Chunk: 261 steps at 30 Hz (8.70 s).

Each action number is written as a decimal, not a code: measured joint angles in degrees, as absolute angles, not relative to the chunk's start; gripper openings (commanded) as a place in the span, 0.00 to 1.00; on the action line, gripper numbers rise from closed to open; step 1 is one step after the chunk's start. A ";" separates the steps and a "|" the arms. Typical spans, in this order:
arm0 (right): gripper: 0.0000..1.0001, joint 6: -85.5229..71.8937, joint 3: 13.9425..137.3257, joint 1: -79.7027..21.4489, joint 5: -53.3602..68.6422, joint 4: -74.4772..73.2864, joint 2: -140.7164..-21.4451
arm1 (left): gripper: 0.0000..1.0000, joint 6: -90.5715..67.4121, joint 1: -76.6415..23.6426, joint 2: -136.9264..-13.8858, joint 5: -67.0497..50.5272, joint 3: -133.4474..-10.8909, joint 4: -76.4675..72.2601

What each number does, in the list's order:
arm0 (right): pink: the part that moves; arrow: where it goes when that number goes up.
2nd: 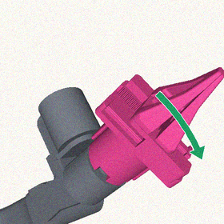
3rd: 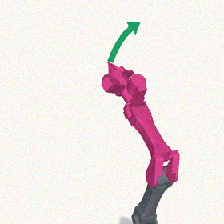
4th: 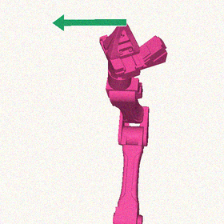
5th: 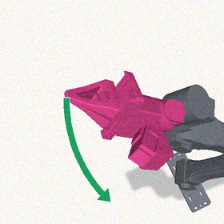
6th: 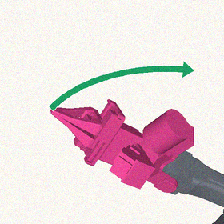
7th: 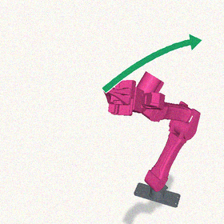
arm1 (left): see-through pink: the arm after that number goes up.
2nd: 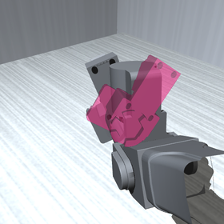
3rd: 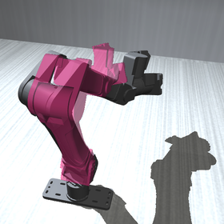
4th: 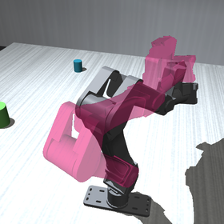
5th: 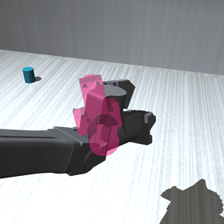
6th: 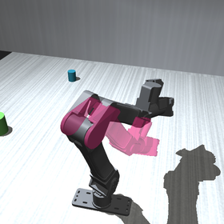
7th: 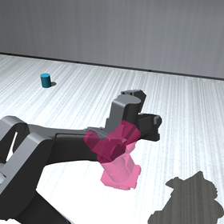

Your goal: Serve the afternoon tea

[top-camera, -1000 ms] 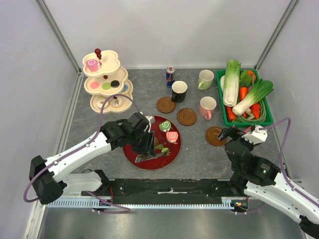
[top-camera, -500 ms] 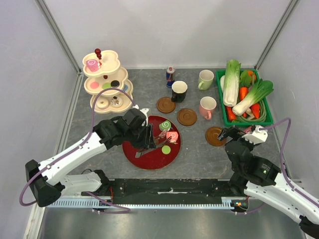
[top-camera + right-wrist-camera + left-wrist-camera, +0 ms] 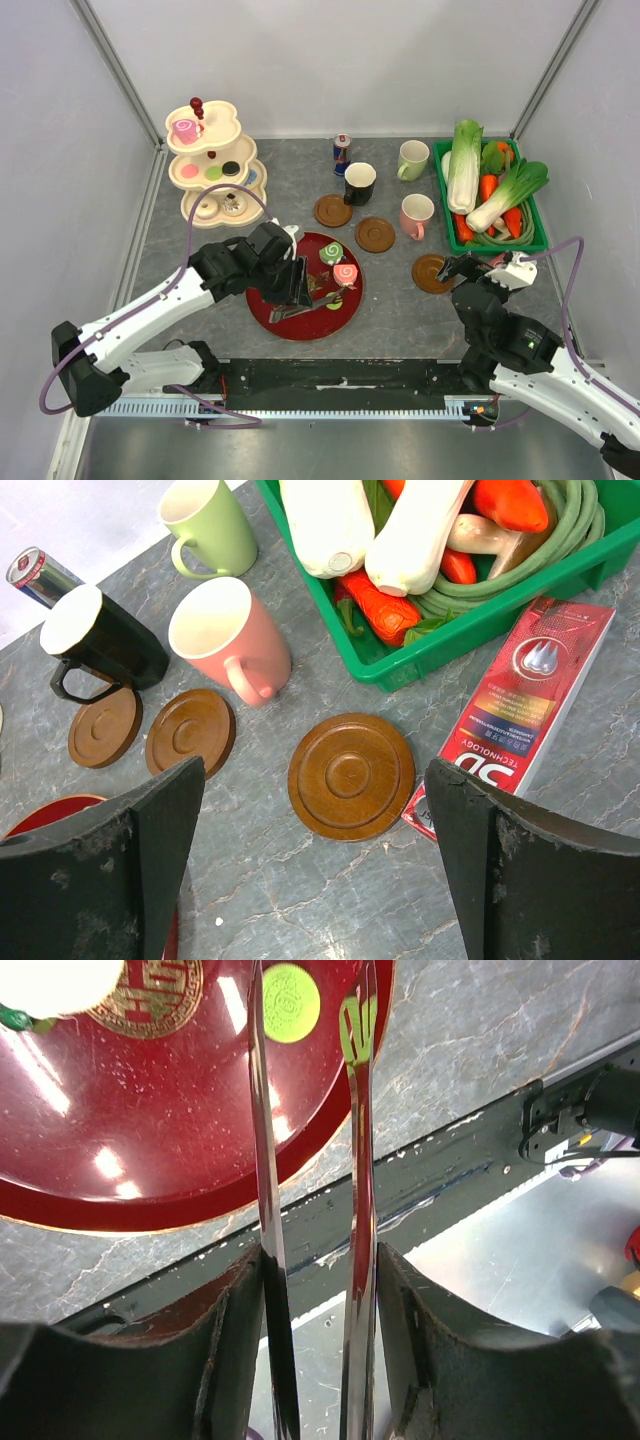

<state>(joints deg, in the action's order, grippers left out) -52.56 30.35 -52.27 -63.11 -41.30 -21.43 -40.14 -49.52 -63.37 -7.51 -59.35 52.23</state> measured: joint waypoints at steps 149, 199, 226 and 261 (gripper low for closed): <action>0.98 -53.21 29.65 -52.27 -63.33 -41.52 -18.85 | 0.44 -38.54 -10.50 -75.13 7.68 -65.06 19.00; 0.98 -53.54 29.63 -52.27 -63.99 -41.74 -18.70 | 0.52 -41.85 -9.50 -59.92 -19.81 -55.83 20.49; 0.98 -53.54 29.28 -52.27 -63.90 -41.69 -16.93 | 0.50 -51.27 -21.41 -53.45 -23.53 -36.99 26.00; 0.98 -53.54 29.26 -52.27 -63.92 -41.67 -16.43 | 0.45 -64.23 -21.41 -59.35 -33.69 -31.11 12.23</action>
<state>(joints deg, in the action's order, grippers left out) -53.54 29.26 -52.27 -63.92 -41.67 -16.43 -64.23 -21.41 -59.35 -33.69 -31.11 12.23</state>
